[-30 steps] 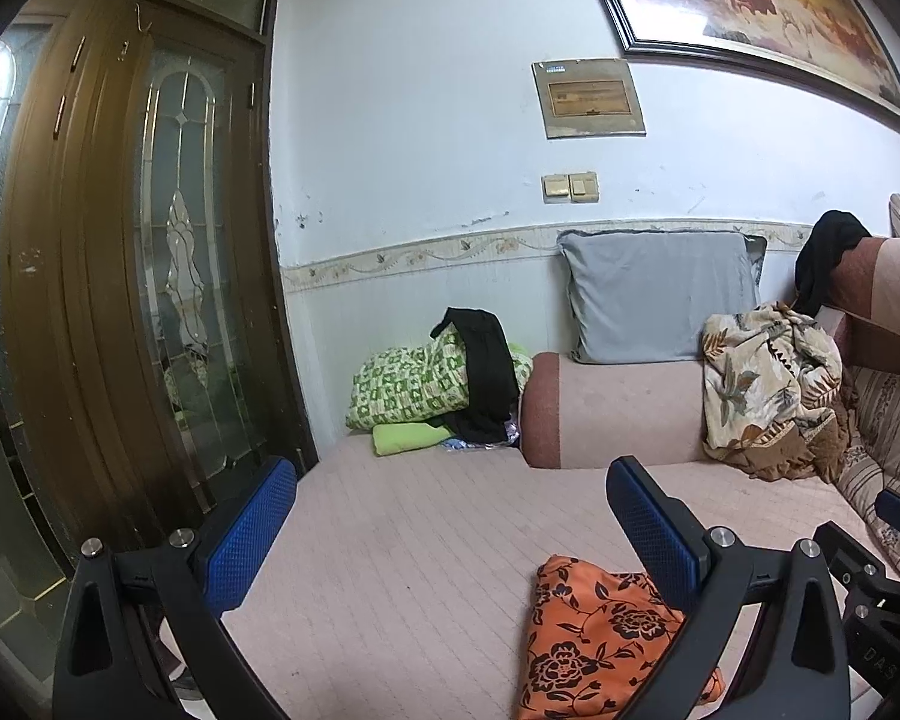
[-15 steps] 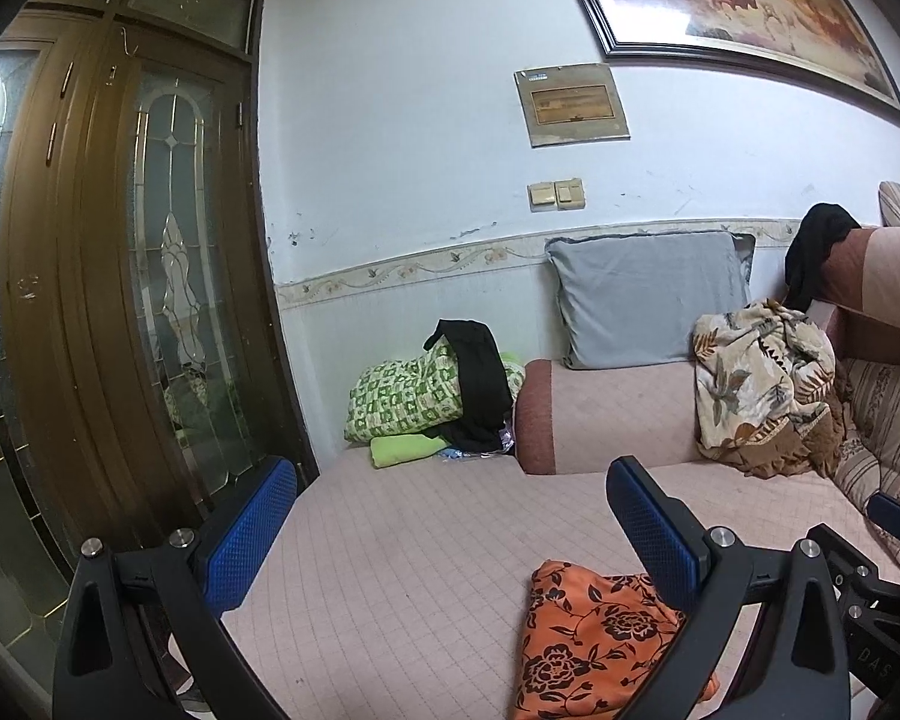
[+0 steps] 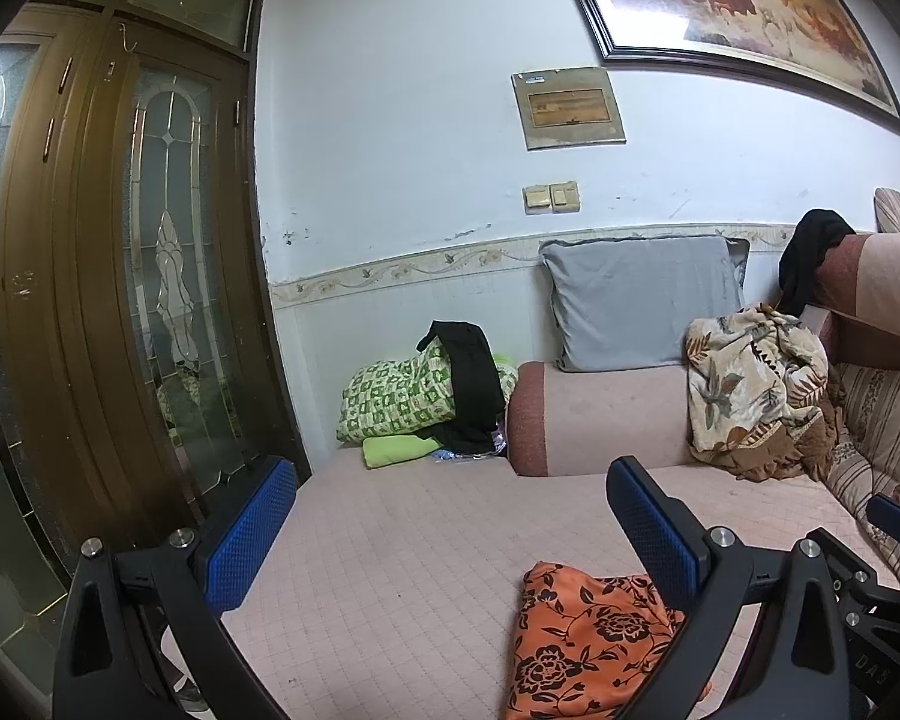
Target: Fold small clothes
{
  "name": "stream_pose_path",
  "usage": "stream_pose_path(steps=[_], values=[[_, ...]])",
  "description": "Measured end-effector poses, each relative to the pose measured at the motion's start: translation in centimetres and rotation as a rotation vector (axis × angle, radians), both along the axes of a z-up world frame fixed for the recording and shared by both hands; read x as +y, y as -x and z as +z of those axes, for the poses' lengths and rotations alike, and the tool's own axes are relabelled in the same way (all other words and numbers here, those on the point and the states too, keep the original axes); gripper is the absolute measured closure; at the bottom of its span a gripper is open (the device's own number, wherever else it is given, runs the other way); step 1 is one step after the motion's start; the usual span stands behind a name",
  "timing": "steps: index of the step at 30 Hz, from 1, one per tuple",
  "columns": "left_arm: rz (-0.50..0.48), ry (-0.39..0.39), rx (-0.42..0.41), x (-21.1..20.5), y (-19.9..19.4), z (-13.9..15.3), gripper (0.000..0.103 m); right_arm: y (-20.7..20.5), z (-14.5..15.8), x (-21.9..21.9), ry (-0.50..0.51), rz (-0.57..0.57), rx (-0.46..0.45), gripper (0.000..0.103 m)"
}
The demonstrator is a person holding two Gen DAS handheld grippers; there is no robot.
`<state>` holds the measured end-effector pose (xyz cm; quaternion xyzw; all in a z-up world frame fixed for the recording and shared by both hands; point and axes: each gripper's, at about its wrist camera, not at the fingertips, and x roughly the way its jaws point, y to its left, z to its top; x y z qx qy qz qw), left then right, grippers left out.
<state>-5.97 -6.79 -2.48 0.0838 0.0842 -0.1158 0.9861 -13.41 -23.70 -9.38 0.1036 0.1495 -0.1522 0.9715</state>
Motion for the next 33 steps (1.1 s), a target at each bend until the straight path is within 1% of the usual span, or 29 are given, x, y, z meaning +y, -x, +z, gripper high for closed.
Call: stream_pose_path(steps=[6, 15, 21, 27, 33], values=[[0.016, 0.005, 0.006, 0.3, -0.9, -0.2, 0.000, -1.4, -0.3, 0.4, 0.004, 0.024, 0.018, 0.032], [0.035, 0.005, 0.049, 0.1, -4.3, -1.1, 0.000, -5.4, -2.3, 1.2, -0.014, 0.066, 0.072, 0.032], [0.038, -0.007, 0.077, -1.0, -6.6, -1.9, 0.000, -8.2, -3.8, 0.3, -0.044, 0.094, 0.109, 0.032], [0.030, -0.018, 0.098, -2.0, -7.8, -2.6, 0.000, -9.5, -4.8, -0.5, -0.064, 0.097, 0.131, 0.032], [0.014, -0.036, 0.099, -2.9, -8.5, -3.2, 0.000, -10.6, -5.5, -1.0, -0.074, 0.097, 0.153, 0.032]])
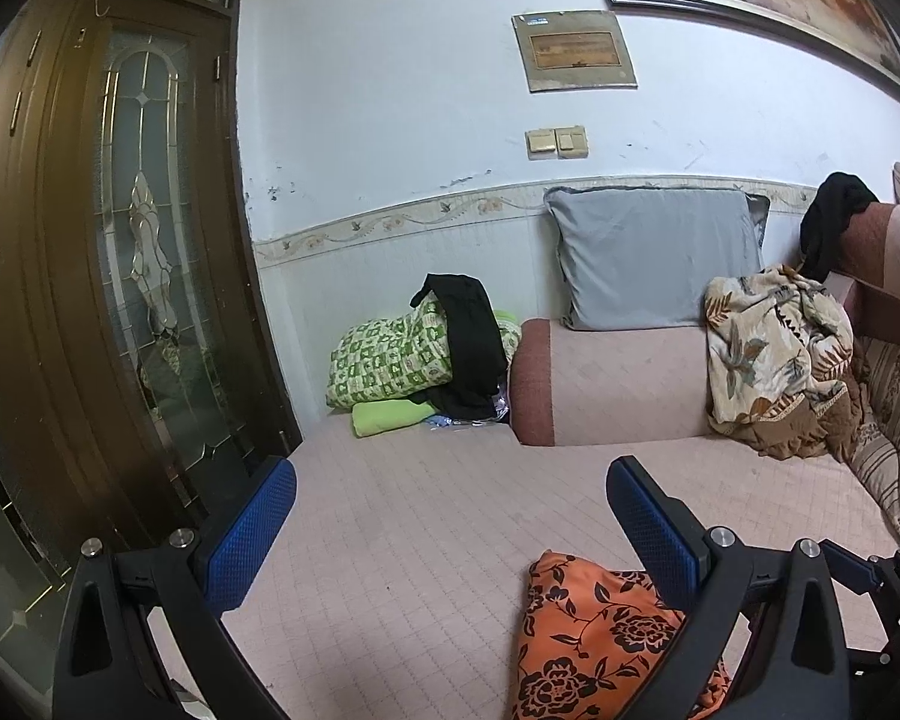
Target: Fold small clothes
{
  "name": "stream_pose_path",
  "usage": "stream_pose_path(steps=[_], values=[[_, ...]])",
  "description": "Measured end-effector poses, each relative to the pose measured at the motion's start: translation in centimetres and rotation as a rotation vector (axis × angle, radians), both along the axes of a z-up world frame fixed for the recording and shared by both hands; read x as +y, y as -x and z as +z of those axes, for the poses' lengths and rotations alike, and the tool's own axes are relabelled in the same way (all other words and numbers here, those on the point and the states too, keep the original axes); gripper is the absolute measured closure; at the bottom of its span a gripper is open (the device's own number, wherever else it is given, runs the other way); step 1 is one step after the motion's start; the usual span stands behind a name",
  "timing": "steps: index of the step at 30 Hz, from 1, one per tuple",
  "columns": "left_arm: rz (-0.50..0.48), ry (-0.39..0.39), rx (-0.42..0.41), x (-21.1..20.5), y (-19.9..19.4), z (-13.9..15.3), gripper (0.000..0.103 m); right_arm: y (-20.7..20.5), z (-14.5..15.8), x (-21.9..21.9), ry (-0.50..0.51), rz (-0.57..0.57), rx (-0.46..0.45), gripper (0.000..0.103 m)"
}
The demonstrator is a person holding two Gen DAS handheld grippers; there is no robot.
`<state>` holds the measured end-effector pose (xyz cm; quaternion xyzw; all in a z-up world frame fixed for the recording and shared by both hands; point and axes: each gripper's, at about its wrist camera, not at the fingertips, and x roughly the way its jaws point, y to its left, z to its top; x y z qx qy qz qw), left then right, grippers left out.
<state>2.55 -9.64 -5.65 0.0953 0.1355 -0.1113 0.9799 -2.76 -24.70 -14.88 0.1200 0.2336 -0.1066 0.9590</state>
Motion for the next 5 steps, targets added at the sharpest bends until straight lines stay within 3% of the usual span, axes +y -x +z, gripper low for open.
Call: stream_pose_path(steps=[5], values=[[-0.003, 0.007, -0.019, -0.49, -0.87, -0.44, 0.000, -1.01, -0.36, -0.76, -0.003, 0.003, 0.014, 0.032]])
